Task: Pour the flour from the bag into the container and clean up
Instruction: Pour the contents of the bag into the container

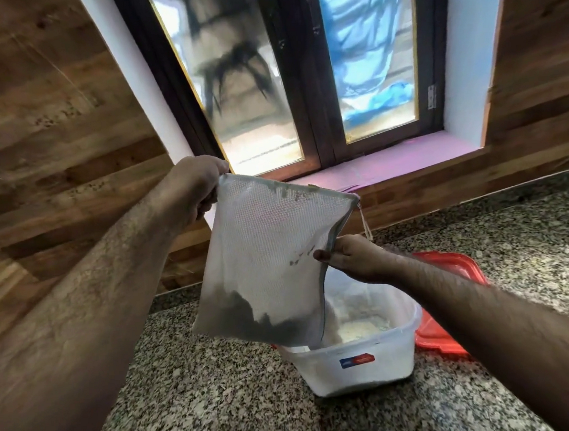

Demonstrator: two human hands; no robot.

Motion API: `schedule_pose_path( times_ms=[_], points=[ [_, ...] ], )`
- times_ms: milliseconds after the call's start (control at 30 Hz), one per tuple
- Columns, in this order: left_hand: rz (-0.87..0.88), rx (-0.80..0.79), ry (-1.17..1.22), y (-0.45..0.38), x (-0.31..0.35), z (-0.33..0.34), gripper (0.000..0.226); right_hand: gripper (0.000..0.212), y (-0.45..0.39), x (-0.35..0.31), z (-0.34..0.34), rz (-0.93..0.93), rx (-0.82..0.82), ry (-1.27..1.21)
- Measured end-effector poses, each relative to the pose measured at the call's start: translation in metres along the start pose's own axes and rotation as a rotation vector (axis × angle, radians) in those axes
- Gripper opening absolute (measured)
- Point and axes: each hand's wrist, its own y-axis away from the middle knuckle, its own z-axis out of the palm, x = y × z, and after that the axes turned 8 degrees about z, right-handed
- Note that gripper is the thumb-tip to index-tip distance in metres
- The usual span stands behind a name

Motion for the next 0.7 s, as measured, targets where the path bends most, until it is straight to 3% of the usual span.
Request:
schedule_pose_path(
  times_ms=[267, 467, 600, 700],
  points=[
    [0.023, -0.016, -0.064, -0.007, 0.008, 0.024, 0.025, 0.035, 0.016, 0.002, -0.003, 0.08, 0.041, 0.05],
    [0.06, -0.041, -0.157, -0.015, 0.012, 0.038, 0.022, 0.041, 0.023, -0.011, -0.044, 0.232, 0.025, 0.4],
    [0.1, -0.036, -0.23, -0.023, 0.013, 0.049, 0.026, 0.027, 0.036, -0.036, -0.09, 0.34, 0.145, 0.405],
    [0.16, -0.045, -0.347, -0.028, 0.015, 0.056, 0.025, 0.022, 0.04, -0.05, -0.108, 0.265, 0.336, 0.421]
  ],
)
